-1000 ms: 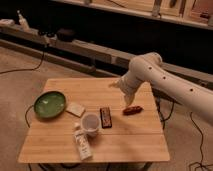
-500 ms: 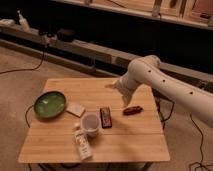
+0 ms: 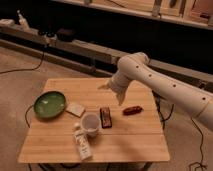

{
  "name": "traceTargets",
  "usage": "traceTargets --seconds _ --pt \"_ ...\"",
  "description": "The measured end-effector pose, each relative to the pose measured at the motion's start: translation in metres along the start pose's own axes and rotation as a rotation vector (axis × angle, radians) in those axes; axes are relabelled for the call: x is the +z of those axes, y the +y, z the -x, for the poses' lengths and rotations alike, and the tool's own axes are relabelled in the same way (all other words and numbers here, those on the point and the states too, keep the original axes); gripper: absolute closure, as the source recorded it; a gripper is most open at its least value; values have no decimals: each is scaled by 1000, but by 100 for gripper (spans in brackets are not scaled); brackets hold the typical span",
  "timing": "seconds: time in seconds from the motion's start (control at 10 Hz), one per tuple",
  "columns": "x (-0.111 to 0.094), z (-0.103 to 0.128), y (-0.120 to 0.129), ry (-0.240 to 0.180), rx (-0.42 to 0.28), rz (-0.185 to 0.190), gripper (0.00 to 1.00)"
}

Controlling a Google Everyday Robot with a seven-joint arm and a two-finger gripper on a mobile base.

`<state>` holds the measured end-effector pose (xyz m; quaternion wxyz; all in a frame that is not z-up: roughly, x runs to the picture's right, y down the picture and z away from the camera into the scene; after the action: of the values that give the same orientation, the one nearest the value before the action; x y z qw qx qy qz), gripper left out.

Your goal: Place the white sponge in the ceramic cup

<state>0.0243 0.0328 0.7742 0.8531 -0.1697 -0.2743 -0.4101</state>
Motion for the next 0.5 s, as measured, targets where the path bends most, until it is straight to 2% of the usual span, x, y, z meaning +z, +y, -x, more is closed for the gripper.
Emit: traceTargets --seconds 0.3,0.5 --pt "21 -6 -60 16 -146 31 22" --pt "35 0 -99 -4 -196 18 22"
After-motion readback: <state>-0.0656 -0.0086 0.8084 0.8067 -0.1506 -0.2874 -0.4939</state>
